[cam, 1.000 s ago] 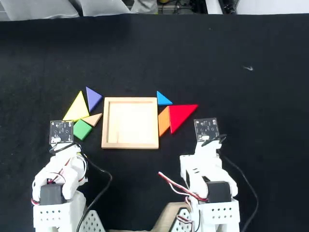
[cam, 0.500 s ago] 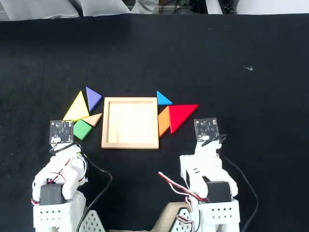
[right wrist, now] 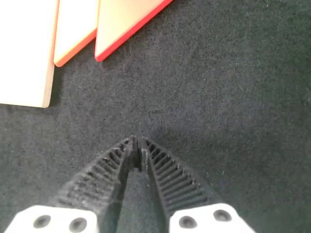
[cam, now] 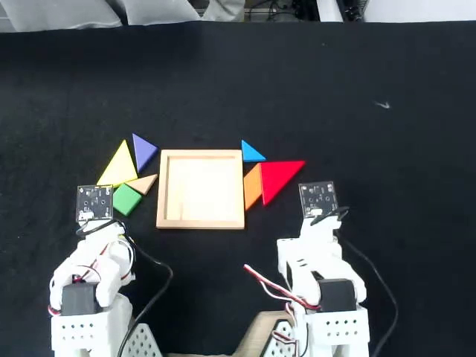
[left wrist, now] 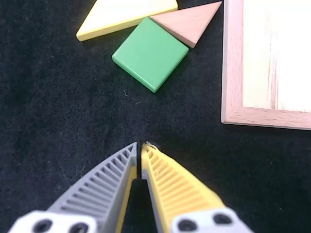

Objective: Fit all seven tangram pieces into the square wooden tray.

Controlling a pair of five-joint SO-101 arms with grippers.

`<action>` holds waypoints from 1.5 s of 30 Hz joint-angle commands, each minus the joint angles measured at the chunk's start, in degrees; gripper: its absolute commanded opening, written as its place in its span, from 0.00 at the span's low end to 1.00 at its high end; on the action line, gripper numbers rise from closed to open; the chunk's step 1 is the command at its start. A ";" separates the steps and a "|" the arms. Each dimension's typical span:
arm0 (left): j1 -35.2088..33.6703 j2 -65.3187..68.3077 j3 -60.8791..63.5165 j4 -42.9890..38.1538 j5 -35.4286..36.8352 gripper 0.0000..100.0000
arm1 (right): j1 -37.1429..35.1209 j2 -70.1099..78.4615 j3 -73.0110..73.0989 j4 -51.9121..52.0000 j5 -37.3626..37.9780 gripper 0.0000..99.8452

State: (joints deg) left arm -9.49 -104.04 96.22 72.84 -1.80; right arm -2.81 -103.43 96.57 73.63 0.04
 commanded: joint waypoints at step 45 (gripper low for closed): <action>-10.24 -0.44 0.66 -20.66 -5.01 0.03 | -0.53 -3.74 0.04 0.35 -0.18 0.01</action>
State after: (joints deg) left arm -19.34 -104.04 96.22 52.70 -7.34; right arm -2.81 -103.43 96.57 73.63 0.04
